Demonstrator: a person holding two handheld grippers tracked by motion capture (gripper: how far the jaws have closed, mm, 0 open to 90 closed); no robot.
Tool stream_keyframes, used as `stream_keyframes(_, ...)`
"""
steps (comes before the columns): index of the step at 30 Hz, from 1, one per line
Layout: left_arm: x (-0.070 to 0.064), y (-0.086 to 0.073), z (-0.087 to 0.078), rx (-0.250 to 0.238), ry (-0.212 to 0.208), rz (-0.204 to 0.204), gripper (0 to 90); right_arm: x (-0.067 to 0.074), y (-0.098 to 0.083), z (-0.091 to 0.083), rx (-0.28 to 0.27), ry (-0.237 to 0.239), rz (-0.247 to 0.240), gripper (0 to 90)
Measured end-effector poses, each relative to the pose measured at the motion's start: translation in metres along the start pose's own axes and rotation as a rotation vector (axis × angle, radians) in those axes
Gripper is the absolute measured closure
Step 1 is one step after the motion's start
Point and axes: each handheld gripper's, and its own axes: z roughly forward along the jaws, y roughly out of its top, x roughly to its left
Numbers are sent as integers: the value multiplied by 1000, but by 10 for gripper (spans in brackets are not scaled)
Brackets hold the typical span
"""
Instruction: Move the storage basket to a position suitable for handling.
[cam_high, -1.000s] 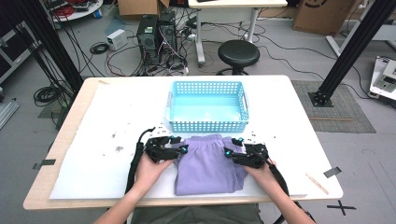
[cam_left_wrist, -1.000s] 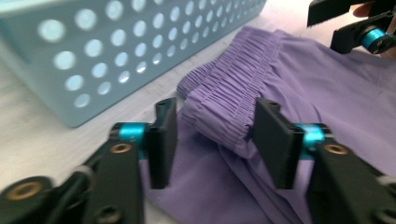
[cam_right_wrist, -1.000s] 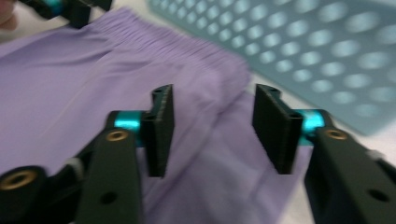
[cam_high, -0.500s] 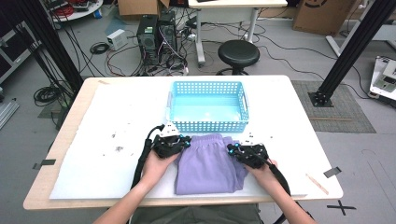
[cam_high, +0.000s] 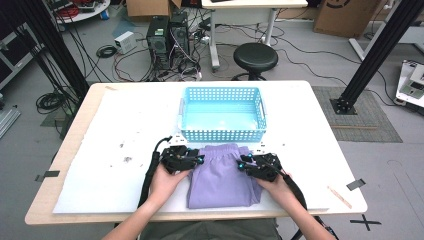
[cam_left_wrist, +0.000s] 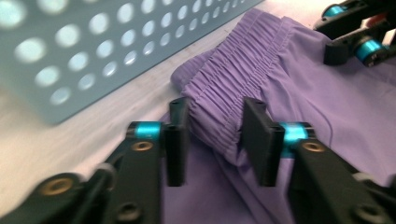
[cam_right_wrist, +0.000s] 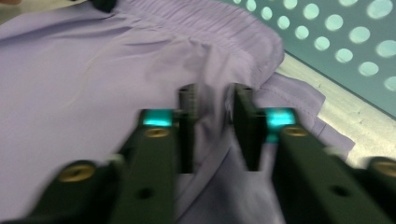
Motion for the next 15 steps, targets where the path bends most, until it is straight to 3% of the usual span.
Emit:
stream_keyframes(3, 0, 4, 4, -4, 8, 21, 725, -2, -1, -3, -1, -13, -1, 894)
stream_keyframes(9, 0, 5, 10, -16, 23, 45, 740, -7, -3, -8, -9, -35, 6, 900)
stream_keyframes(11, 1, 5, 10, -24, 36, 37, 677, -7, -4, -8, -7, -34, 9, 880)
stream_keyframes(15, 4, 6, 6, -61, 73, 20, 479, -11, -4, -10, -31, -58, 33, 709)
